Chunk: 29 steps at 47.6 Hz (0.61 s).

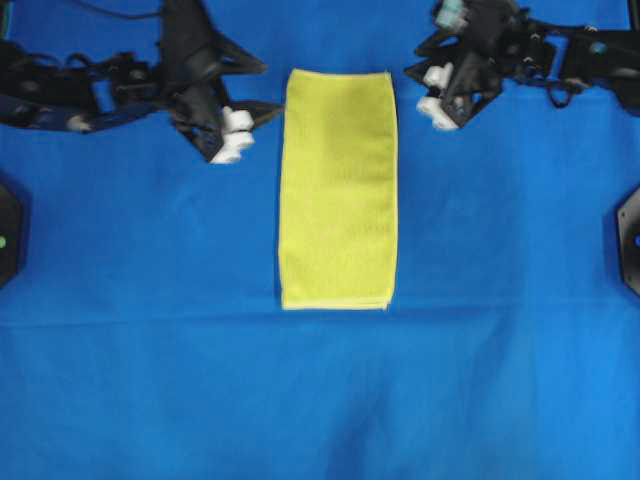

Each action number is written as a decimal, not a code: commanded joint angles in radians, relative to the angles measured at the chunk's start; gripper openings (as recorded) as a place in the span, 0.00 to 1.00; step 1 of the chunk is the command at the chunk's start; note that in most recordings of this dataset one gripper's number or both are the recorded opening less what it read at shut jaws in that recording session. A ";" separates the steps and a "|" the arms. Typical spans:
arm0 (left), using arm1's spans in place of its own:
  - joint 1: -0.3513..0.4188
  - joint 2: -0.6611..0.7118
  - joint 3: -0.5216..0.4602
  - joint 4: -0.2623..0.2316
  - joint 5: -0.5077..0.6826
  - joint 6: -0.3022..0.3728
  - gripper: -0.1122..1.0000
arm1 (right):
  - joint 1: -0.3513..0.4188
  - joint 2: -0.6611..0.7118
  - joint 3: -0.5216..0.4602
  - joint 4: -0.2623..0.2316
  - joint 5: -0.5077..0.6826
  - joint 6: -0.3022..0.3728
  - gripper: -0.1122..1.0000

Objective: Fold the yellow towel.
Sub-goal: 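Move both grippers to the strip's top corners and grasp them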

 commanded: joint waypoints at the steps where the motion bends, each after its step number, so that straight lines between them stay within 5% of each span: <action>1: 0.020 0.071 -0.069 0.003 -0.015 0.003 0.74 | 0.000 0.046 -0.043 -0.003 -0.015 0.000 0.51; 29: 0.114 0.270 -0.150 0.003 -0.026 0.003 0.73 | -0.026 0.265 -0.118 -0.003 -0.121 0.000 0.52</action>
